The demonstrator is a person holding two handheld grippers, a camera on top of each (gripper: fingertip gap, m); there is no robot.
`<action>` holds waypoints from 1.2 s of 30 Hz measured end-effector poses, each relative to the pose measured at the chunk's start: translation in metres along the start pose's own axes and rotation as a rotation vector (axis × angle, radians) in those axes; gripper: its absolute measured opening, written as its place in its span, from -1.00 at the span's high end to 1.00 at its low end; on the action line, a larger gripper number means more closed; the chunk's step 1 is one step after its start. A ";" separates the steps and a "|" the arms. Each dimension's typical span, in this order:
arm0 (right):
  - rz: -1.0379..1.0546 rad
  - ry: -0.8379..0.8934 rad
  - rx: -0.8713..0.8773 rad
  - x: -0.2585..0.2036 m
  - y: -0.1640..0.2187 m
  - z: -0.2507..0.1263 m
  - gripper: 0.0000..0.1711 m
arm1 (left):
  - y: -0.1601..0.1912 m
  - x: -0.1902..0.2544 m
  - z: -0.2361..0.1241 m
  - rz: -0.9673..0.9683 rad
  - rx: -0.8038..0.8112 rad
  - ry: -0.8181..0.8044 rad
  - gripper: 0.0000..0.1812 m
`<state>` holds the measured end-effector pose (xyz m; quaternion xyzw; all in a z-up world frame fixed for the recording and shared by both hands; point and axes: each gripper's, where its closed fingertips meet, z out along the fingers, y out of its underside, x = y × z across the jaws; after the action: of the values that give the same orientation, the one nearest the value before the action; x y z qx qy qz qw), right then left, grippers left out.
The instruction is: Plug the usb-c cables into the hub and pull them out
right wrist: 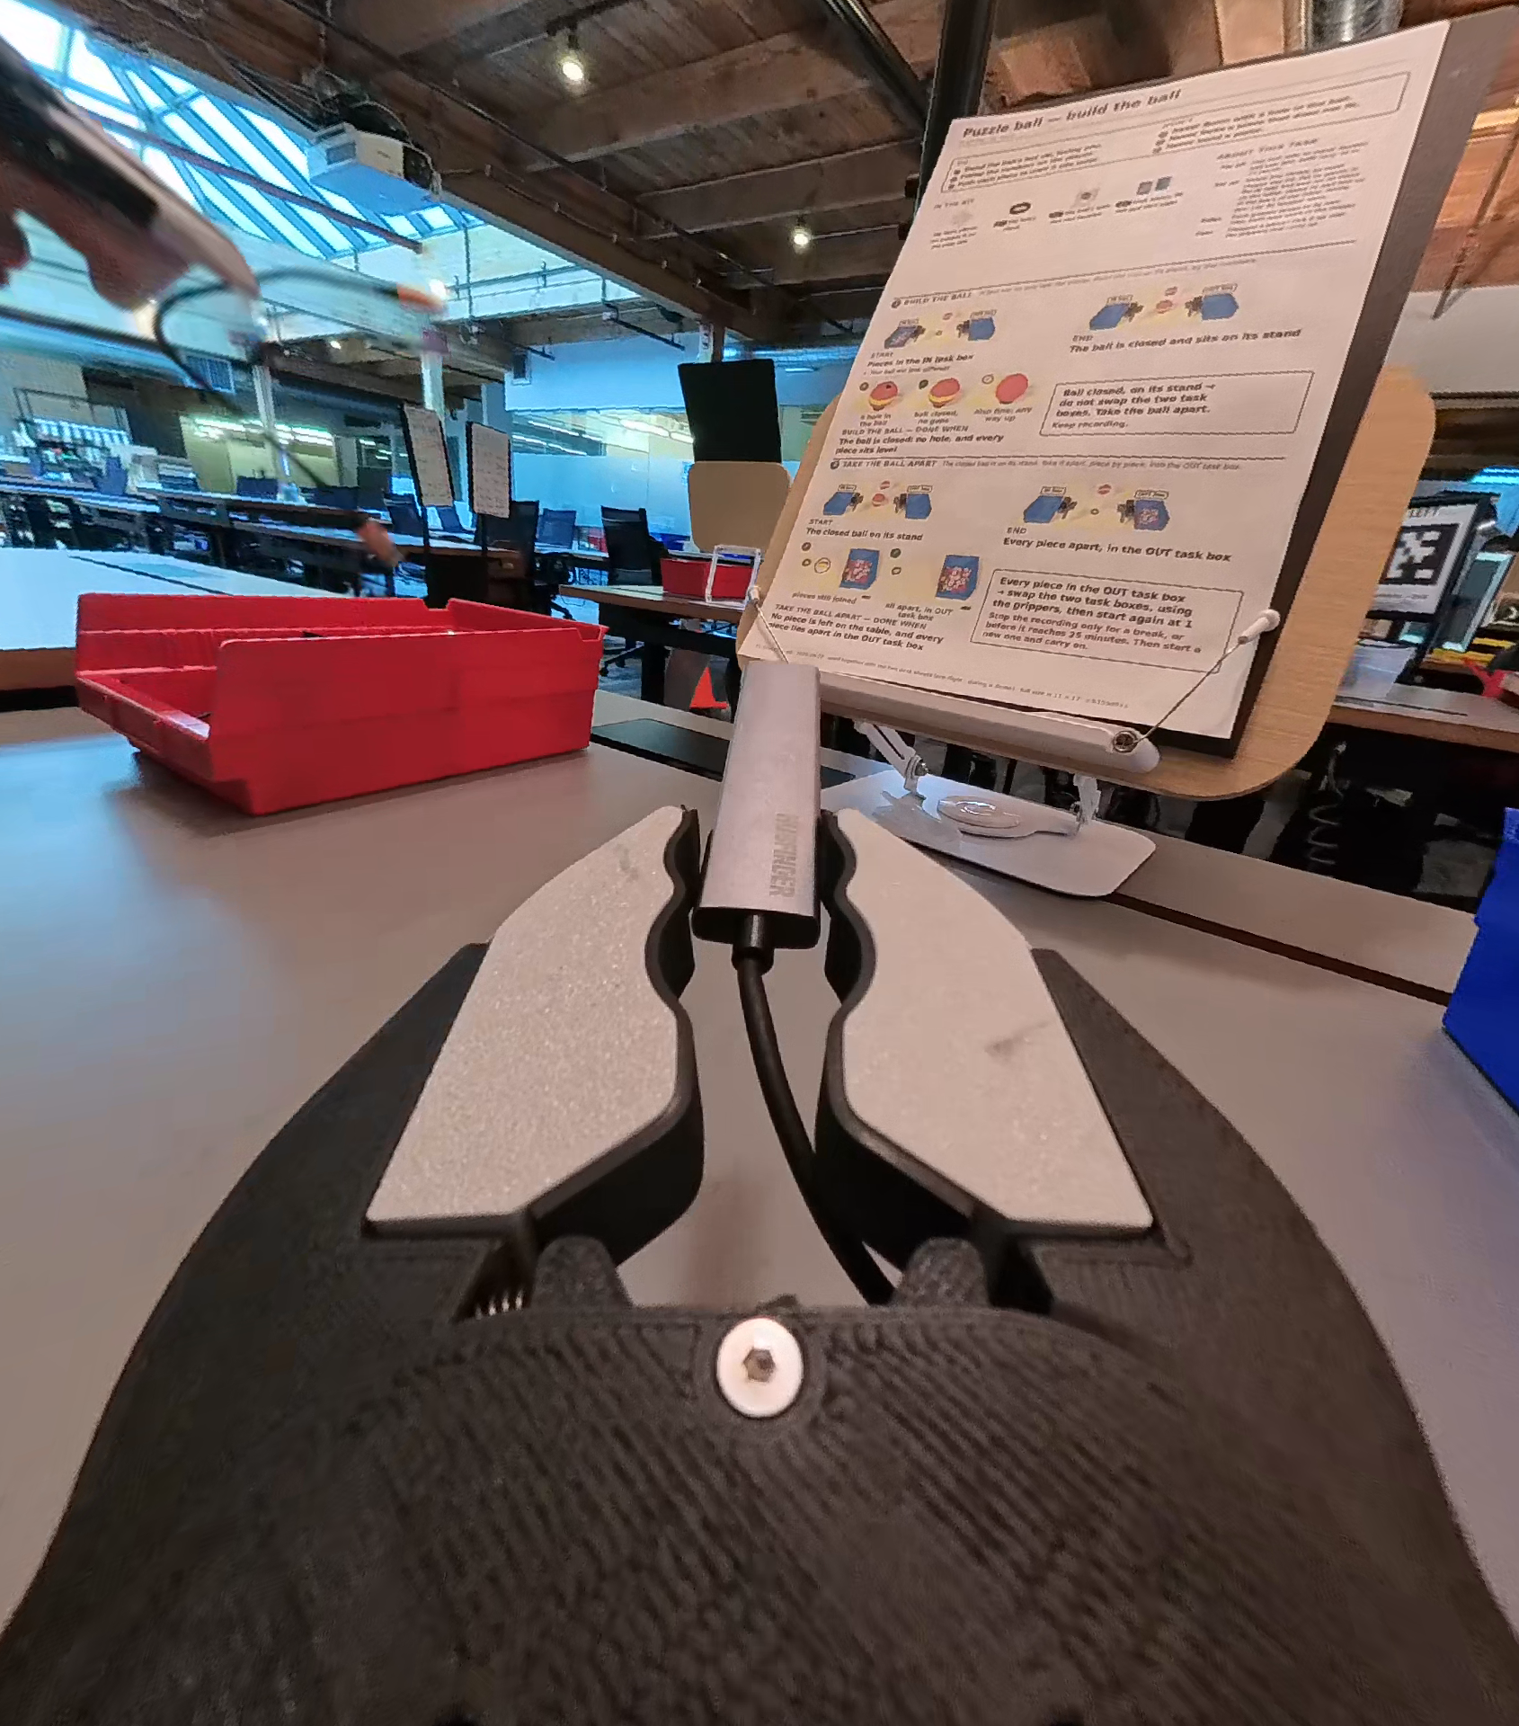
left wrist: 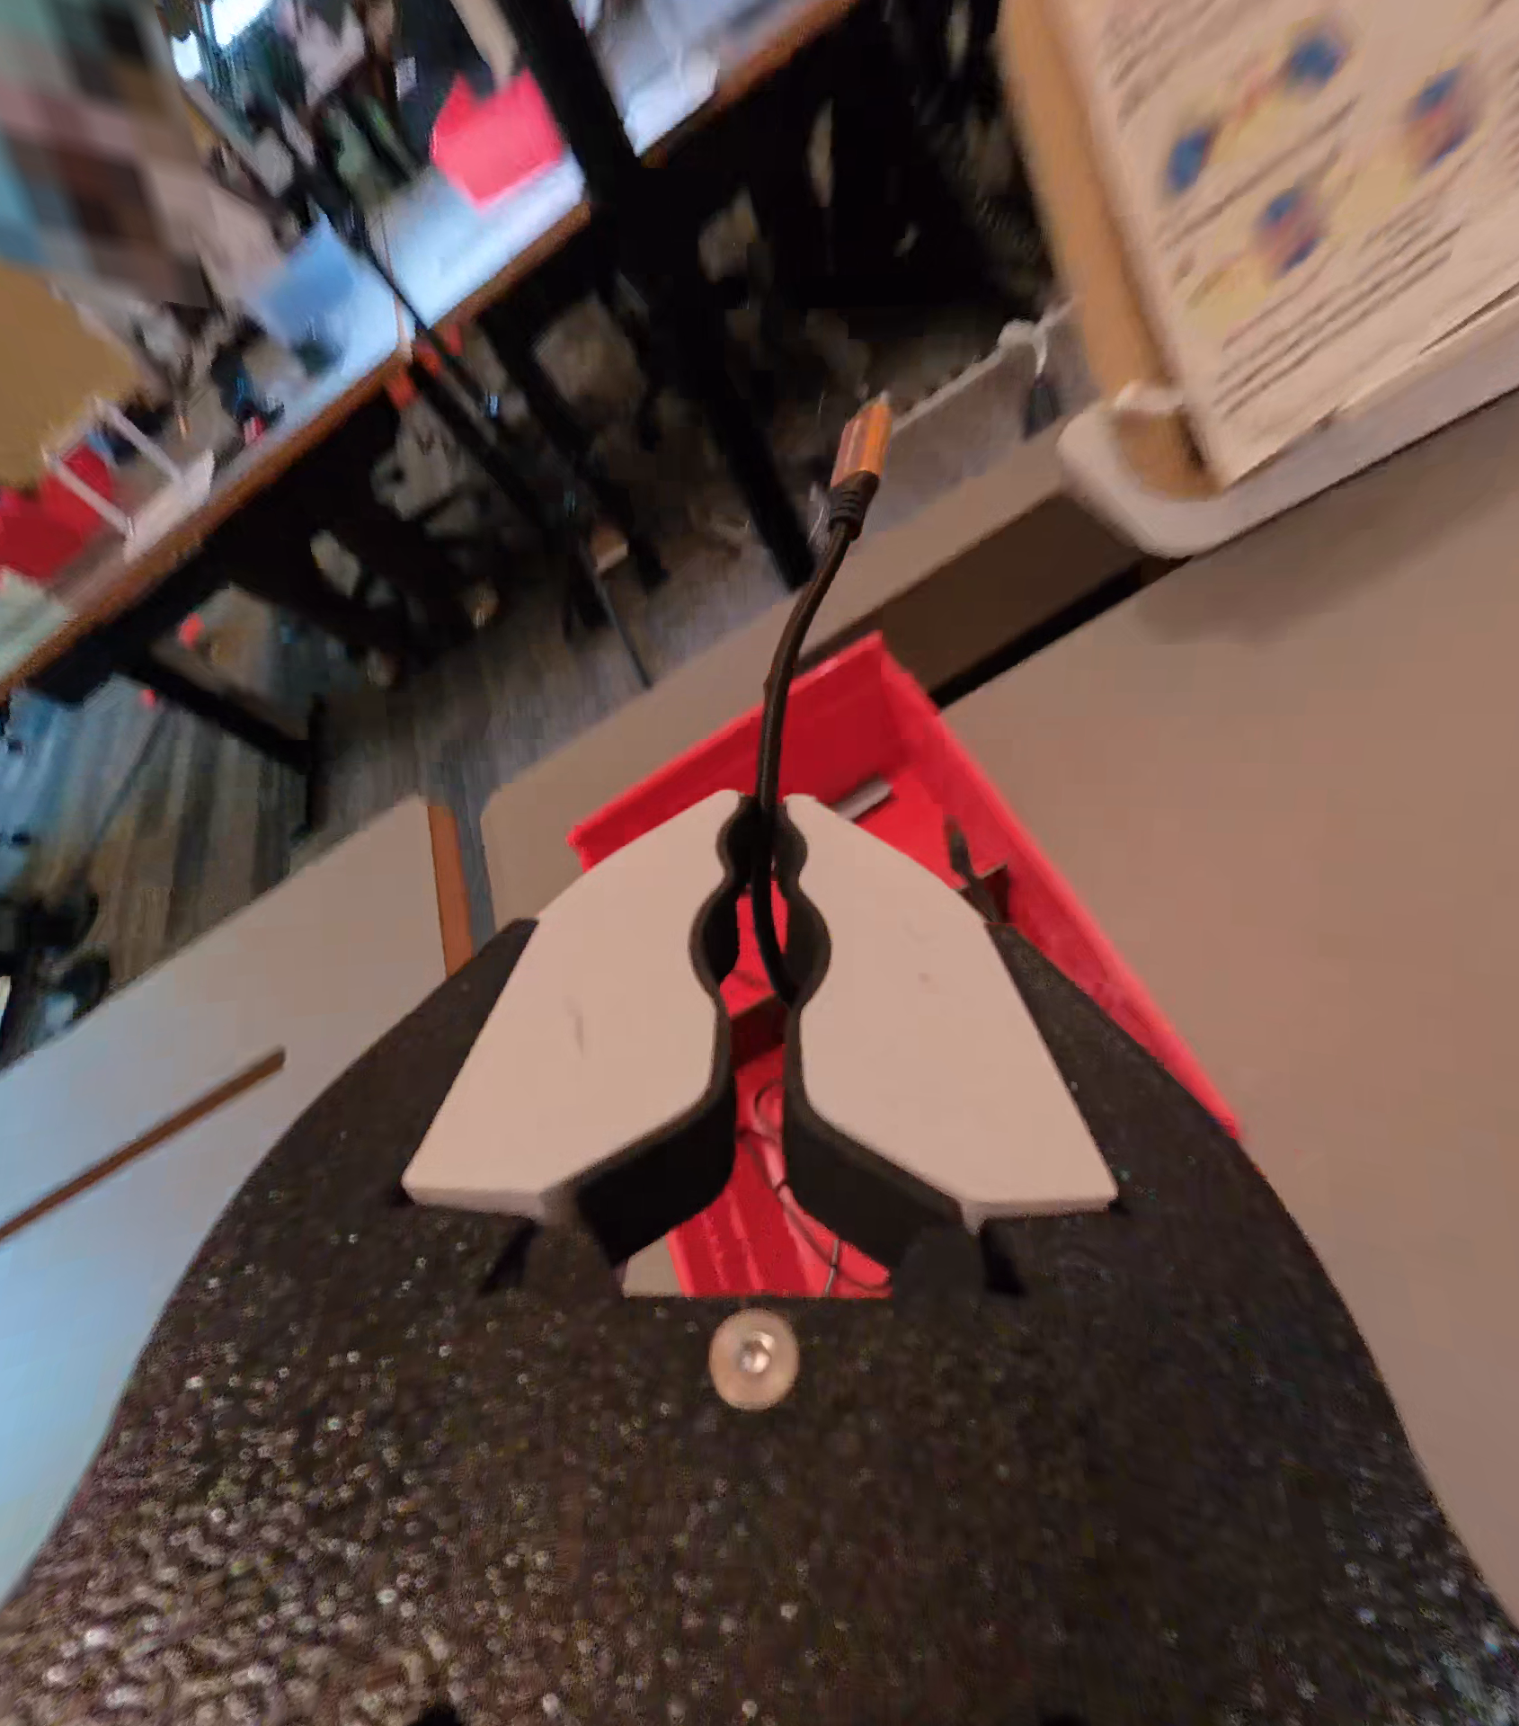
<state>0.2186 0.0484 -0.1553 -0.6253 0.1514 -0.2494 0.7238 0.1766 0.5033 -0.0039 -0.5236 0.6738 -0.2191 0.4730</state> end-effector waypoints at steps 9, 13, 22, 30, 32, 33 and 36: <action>0.118 0.045 0.032 0.030 -0.002 -0.003 0.71 | -0.056 0.185 -0.038 0.132 0.386 0.130 0.97; 0.043 0.014 0.028 0.036 -0.006 -0.004 0.71 | 0.012 0.299 -0.008 0.261 0.379 0.208 0.96; 0.013 -0.045 0.014 0.036 0.002 -0.005 0.71 | 0.089 0.382 0.011 0.441 0.246 0.304 0.96; -0.053 -0.068 0.016 0.027 0.002 -0.005 0.71 | 0.111 0.394 0.012 0.470 0.147 0.410 0.96; -0.041 -0.066 0.018 0.028 0.001 -0.005 0.71 | 0.115 0.395 0.012 0.434 0.105 0.449 0.96; -0.038 -0.060 0.018 0.029 0.001 -0.005 0.71 | 0.116 0.396 0.012 0.411 0.096 0.472 0.96; -0.052 -0.058 0.016 0.028 0.002 -0.005 0.71 | 0.119 0.396 0.014 0.356 0.048 0.529 0.92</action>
<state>0.2395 0.0291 -0.1550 -0.6303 0.1121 -0.2513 0.7260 0.1272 0.1868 -0.2662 -0.3113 0.8491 -0.2773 0.3244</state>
